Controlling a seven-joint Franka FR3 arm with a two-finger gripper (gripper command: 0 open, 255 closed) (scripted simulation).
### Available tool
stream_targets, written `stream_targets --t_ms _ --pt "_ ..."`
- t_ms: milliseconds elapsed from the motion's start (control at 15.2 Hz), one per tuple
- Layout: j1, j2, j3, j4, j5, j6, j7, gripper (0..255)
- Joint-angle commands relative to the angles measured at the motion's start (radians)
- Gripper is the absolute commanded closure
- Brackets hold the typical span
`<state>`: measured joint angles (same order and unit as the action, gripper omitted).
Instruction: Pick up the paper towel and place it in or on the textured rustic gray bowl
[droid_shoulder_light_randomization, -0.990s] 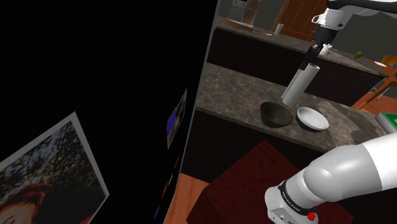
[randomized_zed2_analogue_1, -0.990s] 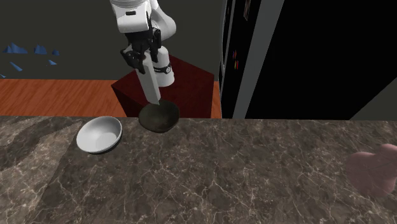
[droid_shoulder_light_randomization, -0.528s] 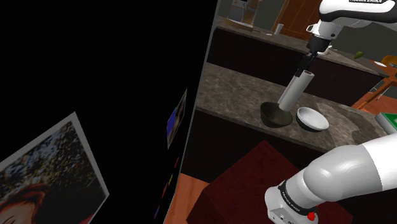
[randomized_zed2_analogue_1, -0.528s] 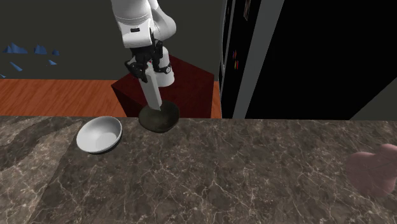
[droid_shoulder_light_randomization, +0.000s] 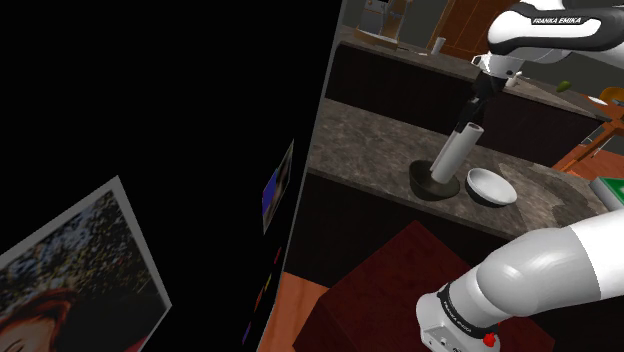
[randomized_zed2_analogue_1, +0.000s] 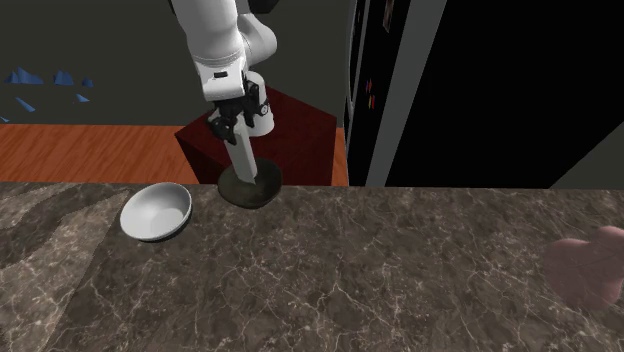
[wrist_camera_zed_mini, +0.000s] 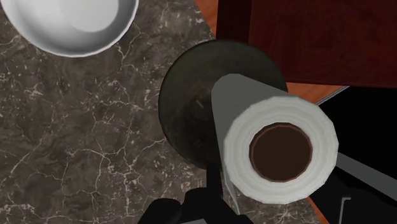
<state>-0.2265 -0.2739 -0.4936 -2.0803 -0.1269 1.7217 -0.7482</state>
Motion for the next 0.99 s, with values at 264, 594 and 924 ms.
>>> stream_targets --t_ms 264,594,924 --pt "0.0 0.0 0.0 -0.013 0.0 0.013 0.001 255" --pt "0.0 0.0 0.0 -0.013 -0.001 0.013 0.001 0" --pt "0.003 0.006 0.003 0.06 0.005 -0.054 -0.002 0"
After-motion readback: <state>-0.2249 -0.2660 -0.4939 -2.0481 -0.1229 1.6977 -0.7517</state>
